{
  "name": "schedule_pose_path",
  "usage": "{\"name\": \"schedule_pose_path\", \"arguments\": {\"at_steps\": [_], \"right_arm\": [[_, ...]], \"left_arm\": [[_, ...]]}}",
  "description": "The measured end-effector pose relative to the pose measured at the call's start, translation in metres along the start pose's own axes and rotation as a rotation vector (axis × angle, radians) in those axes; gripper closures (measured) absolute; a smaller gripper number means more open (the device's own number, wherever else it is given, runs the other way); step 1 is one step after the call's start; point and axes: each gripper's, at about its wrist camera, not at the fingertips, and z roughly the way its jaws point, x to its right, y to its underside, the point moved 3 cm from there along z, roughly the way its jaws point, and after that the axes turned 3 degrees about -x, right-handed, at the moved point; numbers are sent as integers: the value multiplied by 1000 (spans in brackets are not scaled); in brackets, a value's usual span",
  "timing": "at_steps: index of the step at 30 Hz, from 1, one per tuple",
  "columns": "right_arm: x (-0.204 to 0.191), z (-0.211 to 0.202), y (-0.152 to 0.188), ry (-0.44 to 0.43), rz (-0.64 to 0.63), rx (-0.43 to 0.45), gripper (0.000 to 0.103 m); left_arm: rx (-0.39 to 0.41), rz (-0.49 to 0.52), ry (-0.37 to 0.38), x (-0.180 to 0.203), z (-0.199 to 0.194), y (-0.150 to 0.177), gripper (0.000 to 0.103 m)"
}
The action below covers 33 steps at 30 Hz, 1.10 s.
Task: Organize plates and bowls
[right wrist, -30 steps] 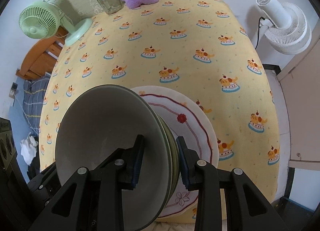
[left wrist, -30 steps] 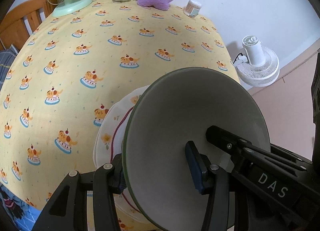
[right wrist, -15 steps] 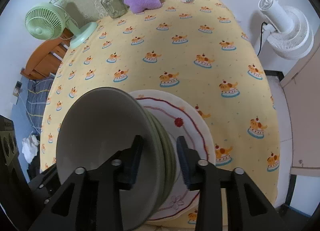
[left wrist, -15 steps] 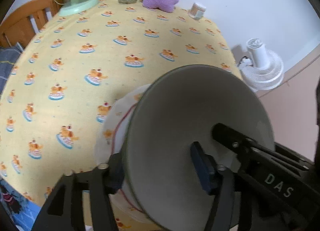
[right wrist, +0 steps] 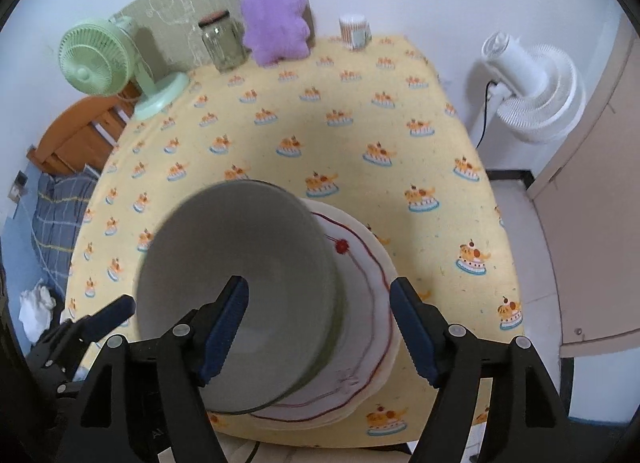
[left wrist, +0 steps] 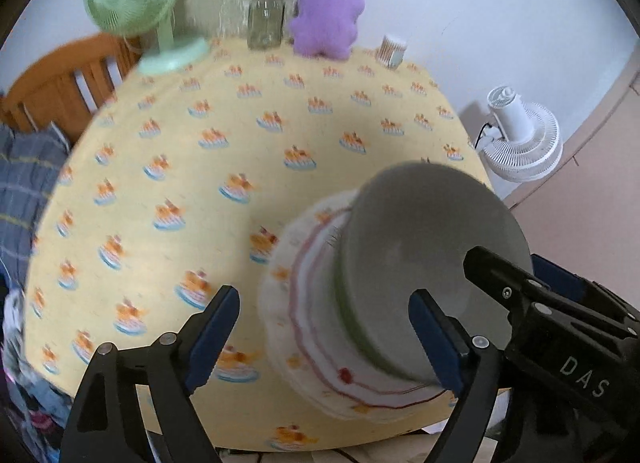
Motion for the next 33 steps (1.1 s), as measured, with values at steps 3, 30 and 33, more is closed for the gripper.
{"name": "schedule_pose_path", "arguments": {"at_steps": [3, 30, 33], "right_arm": [[-19, -16, 7, 29, 11, 63, 27], [-133, -30, 114, 114, -12, 378, 20], [-140, -25, 134, 101, -26, 386, 20]], "left_arm": [[43, 42, -21, -13, -15, 2, 15], [404, 42, -143, -147, -67, 84, 12], [430, 39, -148, -154, -69, 100, 9]]}}
